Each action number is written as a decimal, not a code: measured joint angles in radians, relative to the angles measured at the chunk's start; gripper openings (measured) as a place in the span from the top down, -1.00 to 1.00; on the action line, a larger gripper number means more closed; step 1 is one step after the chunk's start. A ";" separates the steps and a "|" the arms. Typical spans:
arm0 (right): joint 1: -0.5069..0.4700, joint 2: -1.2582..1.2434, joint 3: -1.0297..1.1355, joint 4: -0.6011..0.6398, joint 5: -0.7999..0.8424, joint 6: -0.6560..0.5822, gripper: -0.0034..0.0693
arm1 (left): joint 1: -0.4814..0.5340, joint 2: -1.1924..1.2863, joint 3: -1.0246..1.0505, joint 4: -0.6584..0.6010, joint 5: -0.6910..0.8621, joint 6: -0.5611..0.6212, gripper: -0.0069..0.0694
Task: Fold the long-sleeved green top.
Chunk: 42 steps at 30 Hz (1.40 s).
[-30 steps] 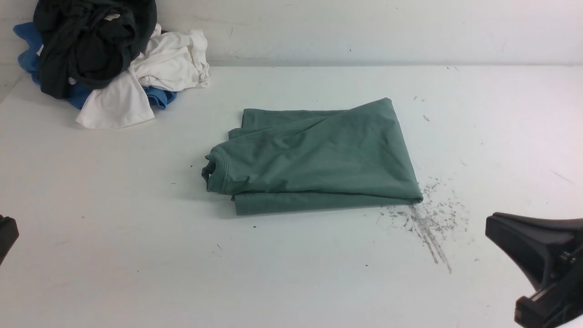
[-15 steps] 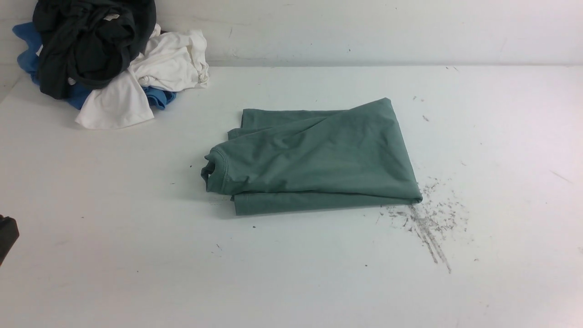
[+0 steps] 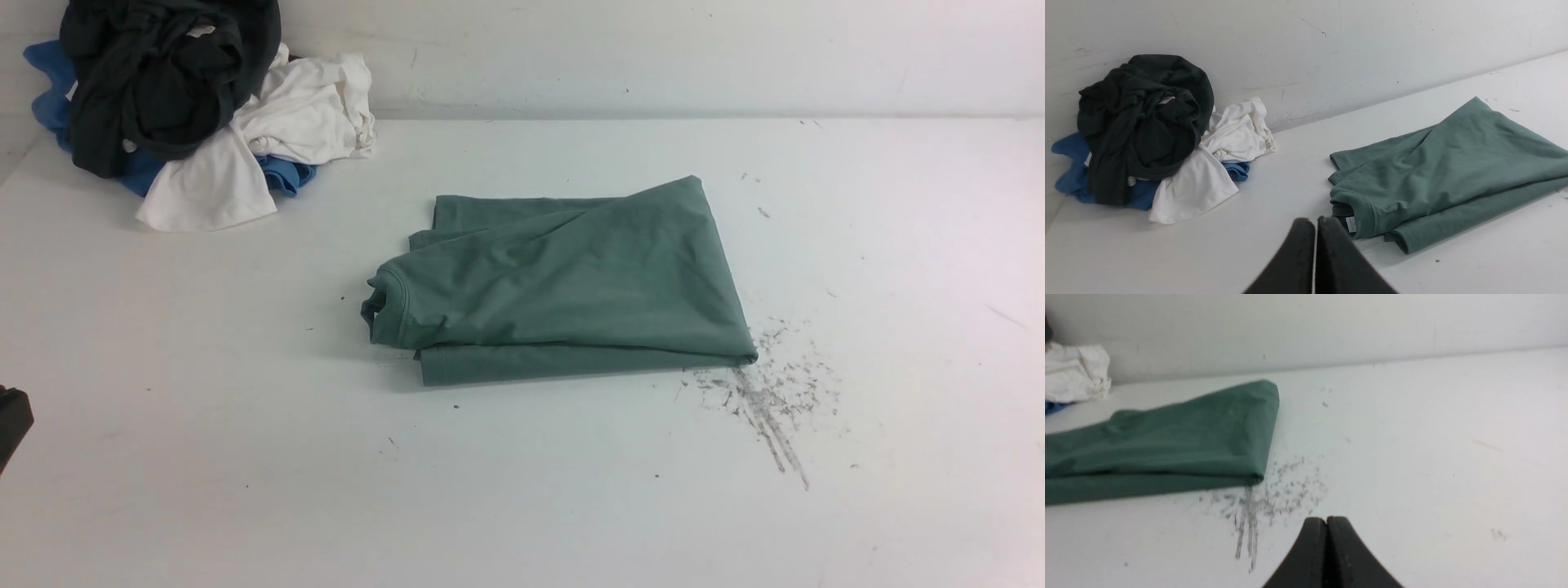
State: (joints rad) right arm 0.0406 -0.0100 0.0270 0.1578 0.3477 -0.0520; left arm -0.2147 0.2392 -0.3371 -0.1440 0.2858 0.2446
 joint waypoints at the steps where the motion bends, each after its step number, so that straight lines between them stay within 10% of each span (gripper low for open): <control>1: 0.000 0.000 -0.001 -0.001 0.006 0.000 0.94 | 0.000 0.000 0.000 0.000 0.000 0.000 0.84; 42: -0.002 0.000 -0.003 0.004 0.017 0.000 0.94 | 0.181 -0.253 0.361 0.023 0.073 -0.078 0.84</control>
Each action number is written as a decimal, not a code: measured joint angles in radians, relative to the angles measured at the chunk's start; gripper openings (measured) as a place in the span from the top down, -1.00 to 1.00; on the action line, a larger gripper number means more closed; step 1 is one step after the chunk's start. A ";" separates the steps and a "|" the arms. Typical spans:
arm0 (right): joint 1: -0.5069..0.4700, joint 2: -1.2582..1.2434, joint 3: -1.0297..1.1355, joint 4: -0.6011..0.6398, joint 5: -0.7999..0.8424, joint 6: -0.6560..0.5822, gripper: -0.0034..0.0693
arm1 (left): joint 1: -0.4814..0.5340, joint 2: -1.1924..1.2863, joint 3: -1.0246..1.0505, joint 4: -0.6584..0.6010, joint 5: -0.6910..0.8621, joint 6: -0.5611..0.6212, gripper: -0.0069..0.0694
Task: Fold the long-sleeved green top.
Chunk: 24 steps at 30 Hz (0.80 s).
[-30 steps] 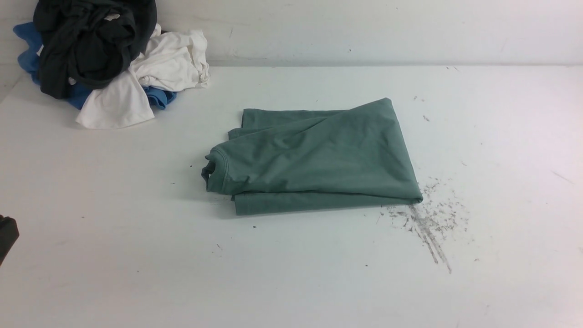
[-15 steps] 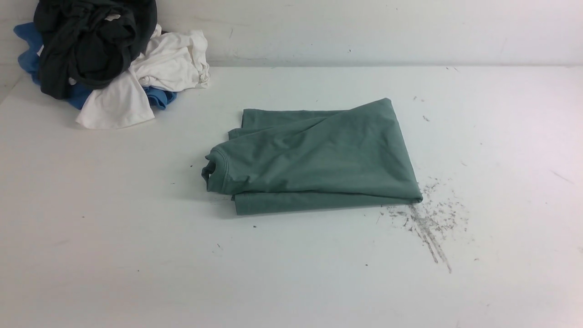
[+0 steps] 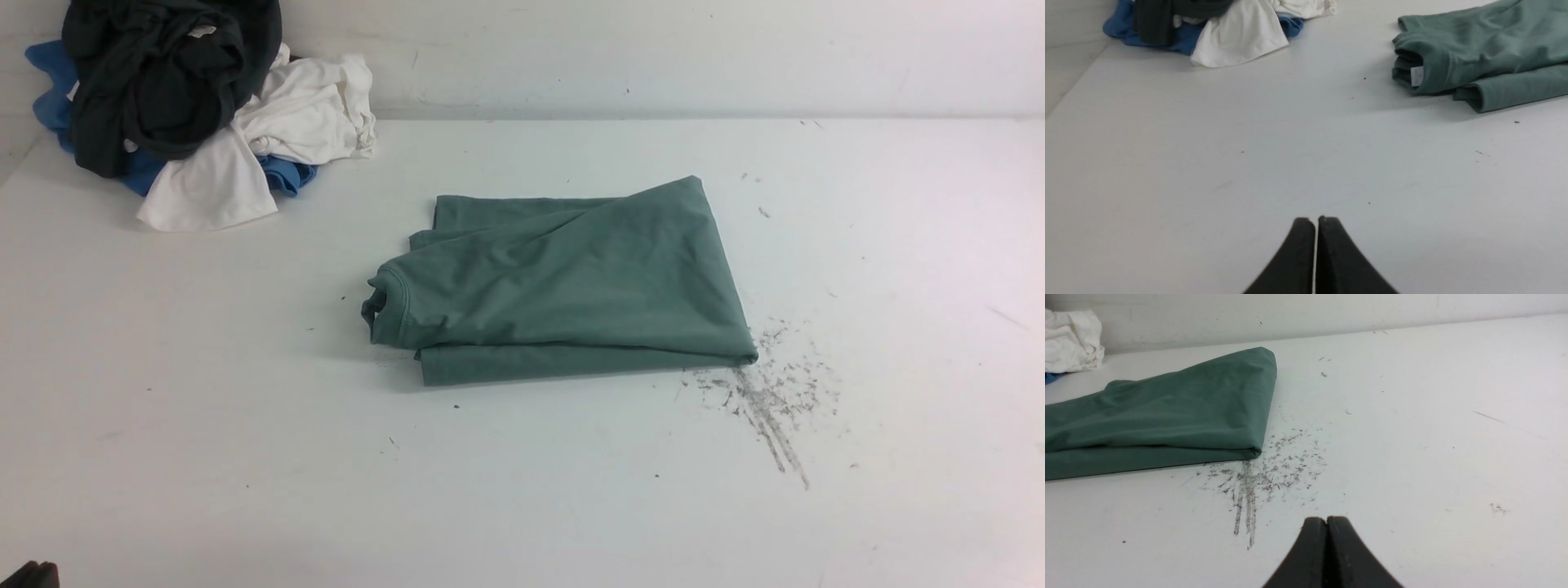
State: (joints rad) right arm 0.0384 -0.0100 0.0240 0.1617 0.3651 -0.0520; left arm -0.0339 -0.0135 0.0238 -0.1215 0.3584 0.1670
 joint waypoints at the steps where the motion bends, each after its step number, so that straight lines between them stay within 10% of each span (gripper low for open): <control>1: 0.000 0.000 0.000 0.000 0.000 0.000 0.94 | 0.000 0.000 -0.001 -0.003 0.004 0.000 0.84; 24: 0.000 0.000 0.000 0.000 0.000 0.000 0.94 | 0.000 0.000 -0.001 -0.007 0.007 0.002 0.84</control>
